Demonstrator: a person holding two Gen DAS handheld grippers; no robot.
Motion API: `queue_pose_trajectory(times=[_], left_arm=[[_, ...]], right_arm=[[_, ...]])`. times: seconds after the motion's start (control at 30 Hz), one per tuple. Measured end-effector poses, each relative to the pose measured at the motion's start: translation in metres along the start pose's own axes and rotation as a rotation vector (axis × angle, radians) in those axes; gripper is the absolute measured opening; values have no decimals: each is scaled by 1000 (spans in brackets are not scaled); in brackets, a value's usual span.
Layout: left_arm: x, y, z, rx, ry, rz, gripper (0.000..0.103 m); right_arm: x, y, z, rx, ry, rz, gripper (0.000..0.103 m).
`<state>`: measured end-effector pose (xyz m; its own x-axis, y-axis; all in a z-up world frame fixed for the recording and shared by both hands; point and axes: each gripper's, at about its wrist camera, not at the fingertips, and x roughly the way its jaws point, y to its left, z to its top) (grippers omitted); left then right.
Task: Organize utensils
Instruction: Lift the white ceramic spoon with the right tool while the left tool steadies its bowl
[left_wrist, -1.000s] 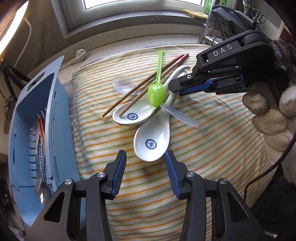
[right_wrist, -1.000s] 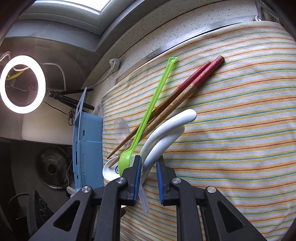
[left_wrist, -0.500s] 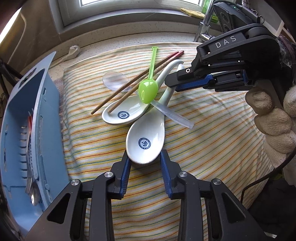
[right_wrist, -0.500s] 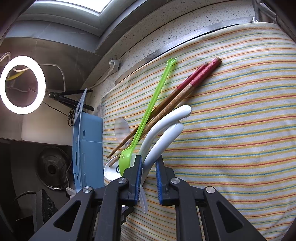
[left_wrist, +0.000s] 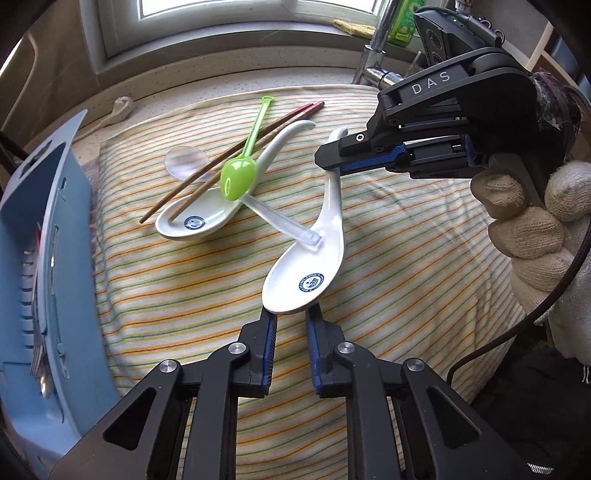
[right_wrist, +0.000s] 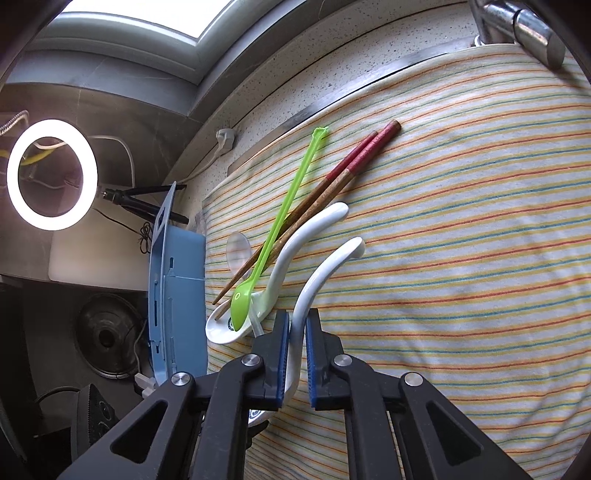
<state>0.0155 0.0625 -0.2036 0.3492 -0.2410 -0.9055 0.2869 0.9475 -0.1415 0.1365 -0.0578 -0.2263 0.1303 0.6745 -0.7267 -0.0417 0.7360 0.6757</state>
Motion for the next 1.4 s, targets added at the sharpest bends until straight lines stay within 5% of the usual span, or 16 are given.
queue_pose_trajectory(times=[0.3, 0.43, 1.1, 1.2, 1.4], left_arm=[[15, -10, 0, -11, 38, -51, 19], [16, -8, 4, -50, 39, -93, 31], [13, 2, 7, -123, 42, -145, 32], [15, 1, 9, -121, 42, -141, 32], [13, -2, 8, -126, 42, -146, 32]], right_arm=[[-1, -21, -6, 31, 6, -2, 8], [-4, -20, -7, 6, 0, 7, 8], [2, -15, -6, -19, 53, 29, 11], [8, -15, -6, 5, 84, 32, 20], [11, -8, -11, -53, 75, 0, 13]])
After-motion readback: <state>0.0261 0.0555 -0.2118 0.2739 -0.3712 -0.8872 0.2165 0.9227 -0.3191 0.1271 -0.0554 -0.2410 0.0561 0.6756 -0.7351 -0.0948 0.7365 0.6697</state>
